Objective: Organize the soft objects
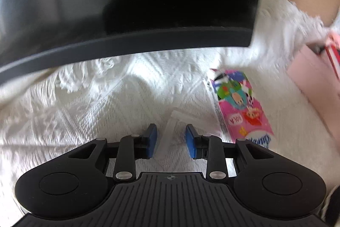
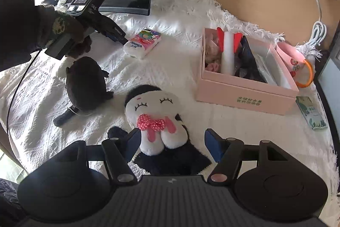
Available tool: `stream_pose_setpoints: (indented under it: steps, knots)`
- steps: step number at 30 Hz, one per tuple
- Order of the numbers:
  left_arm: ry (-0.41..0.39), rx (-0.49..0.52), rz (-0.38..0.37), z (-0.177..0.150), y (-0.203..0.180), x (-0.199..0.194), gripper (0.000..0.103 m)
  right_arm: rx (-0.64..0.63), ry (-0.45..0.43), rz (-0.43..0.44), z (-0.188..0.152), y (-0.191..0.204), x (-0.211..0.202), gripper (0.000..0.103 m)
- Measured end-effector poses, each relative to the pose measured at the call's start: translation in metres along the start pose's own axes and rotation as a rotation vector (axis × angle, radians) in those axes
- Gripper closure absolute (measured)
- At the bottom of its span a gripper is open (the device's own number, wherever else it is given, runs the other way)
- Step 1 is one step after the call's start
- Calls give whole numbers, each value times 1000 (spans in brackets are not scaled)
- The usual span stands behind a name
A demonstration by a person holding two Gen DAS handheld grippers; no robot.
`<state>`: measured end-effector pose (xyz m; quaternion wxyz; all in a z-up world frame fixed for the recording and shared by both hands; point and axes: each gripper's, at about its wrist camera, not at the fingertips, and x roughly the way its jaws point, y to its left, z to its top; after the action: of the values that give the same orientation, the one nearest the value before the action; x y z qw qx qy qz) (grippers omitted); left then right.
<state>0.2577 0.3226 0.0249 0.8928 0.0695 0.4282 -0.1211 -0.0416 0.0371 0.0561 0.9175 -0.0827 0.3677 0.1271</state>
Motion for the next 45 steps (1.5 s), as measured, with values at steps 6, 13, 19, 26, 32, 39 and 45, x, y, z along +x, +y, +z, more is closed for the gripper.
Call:
stream_pose_setpoints:
  steps: [6, 13, 19, 26, 32, 39, 45]
  knots:
    - [-40, -20, 2, -16, 2, -11, 88, -12, 5, 14, -1, -2, 3, 37]
    - [-95, -100, -27, -62, 6, -56, 88, -43, -5, 28, 3, -2, 4, 37]
    - [-169, -224, -79, -113, 2, -117, 88, -120, -26, 79, 10, 12, 4, 37]
    - [-176, -316, -48, -171, -12, -167, 88, -214, -43, 163, 20, 39, 10, 37]
    - [-127, -340, 45, -201, -19, -177, 93, -312, -76, 230, 25, 67, 11, 36]
    - [-100, -354, 59, -202, -19, -169, 92, -408, -79, 273, 29, 97, 16, 36]
    - [-98, -369, 49, -202, -20, -164, 91, -468, -85, 283, 27, 110, 19, 36]
